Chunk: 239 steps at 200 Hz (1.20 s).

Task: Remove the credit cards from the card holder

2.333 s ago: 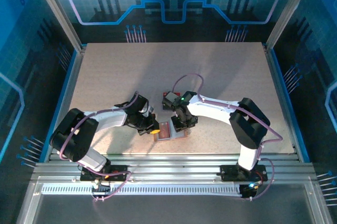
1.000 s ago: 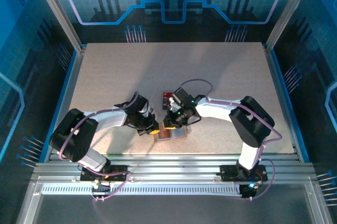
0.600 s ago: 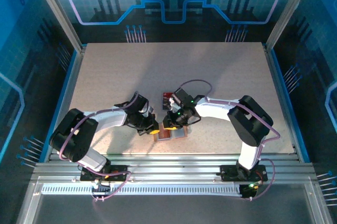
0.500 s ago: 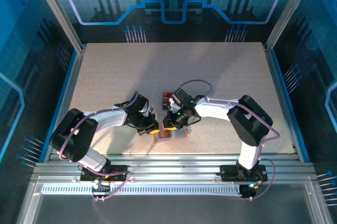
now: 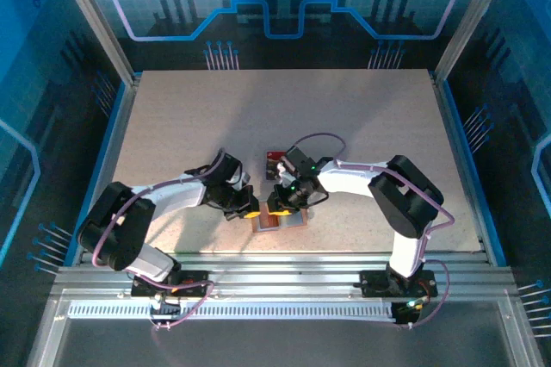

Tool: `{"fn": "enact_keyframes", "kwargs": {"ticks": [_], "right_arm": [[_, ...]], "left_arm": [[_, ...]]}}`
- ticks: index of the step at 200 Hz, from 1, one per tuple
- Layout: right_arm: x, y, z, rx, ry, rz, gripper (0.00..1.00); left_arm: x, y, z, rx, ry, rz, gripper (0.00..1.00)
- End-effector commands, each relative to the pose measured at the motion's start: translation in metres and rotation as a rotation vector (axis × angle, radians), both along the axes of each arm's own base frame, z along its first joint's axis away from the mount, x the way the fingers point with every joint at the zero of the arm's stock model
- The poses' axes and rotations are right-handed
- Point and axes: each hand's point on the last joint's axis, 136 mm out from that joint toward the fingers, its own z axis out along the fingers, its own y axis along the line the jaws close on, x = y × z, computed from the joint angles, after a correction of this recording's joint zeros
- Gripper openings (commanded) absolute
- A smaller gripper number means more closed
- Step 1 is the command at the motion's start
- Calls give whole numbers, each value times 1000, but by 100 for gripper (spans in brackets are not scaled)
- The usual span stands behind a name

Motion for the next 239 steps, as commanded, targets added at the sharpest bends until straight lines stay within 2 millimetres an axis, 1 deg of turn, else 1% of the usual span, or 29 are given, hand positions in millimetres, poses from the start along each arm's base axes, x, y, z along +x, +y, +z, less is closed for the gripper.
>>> {"fn": "enact_keyframes", "kwargs": {"ticks": [1,40,112,177,216,239], "right_arm": [[-6,5,8,6,20,23,26],[-6,13,16,8,9,50,26],[-7,12,20,13,-4,44,26],[-6,14,21,17,-4,51,26],[-4,13,25,33,-17,33,26],[-4,11,22,29,-10,29,26]], "left_arm": [[2,0,12,7,-29,-6,1],[4,0,19,2,-48,3,1],[3,0,23,-3,-54,0,1],[2,0,22,-4,-53,-1,1],[4,-1,20,-6,-52,-4,1],[4,-2,18,-5,-50,-5,1]]}}
